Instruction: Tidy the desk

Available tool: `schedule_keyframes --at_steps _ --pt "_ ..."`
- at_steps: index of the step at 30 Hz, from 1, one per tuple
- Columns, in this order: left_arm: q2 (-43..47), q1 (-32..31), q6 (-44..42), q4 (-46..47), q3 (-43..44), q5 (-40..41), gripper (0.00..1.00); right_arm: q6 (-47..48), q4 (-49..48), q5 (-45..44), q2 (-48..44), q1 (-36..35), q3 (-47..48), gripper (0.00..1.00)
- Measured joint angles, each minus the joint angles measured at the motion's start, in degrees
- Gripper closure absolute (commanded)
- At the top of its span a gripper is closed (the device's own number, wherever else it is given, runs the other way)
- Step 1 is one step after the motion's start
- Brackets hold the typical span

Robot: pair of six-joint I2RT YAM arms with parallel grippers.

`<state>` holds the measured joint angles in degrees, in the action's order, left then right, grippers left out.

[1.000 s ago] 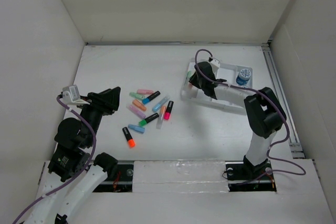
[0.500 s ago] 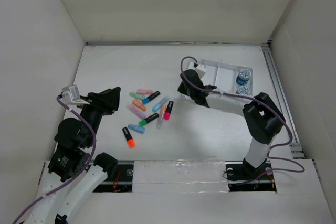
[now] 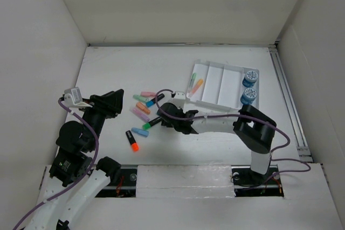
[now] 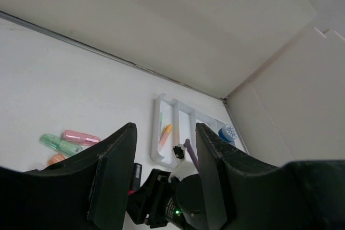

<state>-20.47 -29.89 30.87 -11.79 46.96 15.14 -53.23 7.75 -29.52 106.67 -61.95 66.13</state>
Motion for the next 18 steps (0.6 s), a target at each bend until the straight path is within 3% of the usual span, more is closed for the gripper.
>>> schedule_keyframes --at_steps 18 --pt "-0.1 0.0 0.0 0.0 0.0 -0.4 0.56 -2.3 7.3 -7.9 7.1 -4.0 6.5 0.5"
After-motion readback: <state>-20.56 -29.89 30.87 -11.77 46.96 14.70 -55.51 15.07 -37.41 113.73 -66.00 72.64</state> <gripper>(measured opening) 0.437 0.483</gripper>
